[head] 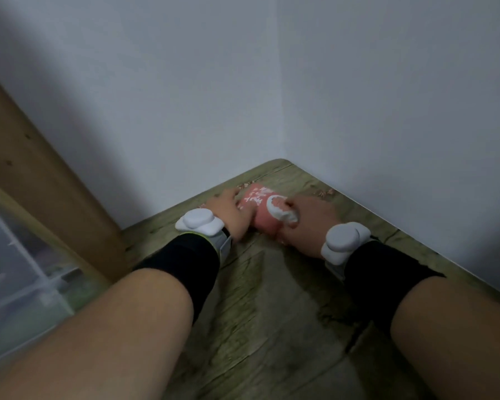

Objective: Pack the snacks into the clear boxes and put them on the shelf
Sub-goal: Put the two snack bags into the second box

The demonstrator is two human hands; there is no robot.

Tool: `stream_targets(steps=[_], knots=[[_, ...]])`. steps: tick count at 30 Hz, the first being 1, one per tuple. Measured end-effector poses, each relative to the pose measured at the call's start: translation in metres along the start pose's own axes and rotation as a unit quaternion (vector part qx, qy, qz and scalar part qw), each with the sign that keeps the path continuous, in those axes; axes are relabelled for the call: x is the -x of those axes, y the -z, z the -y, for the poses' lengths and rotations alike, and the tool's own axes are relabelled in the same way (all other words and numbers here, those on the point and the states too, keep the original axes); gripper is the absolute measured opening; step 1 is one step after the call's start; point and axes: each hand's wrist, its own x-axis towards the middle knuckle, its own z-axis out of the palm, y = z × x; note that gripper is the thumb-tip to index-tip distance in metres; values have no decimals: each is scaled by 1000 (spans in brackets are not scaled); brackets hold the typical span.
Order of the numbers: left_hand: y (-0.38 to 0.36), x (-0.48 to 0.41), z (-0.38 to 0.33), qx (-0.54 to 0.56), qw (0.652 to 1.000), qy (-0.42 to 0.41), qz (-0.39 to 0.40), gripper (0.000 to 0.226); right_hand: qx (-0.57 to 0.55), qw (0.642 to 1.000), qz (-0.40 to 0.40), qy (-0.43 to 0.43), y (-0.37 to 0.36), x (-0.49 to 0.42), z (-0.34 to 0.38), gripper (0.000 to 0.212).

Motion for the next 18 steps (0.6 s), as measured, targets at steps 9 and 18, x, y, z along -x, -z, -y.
stream_targets(steps=[9, 18], knots=[[27, 50, -1, -56, 977, 159, 133, 67, -202, 969, 58, -128, 7, 37, 17, 61], [70, 110, -8, 344, 918, 182, 80, 105, -315, 939, -67, -121, 50, 84, 60, 27]])
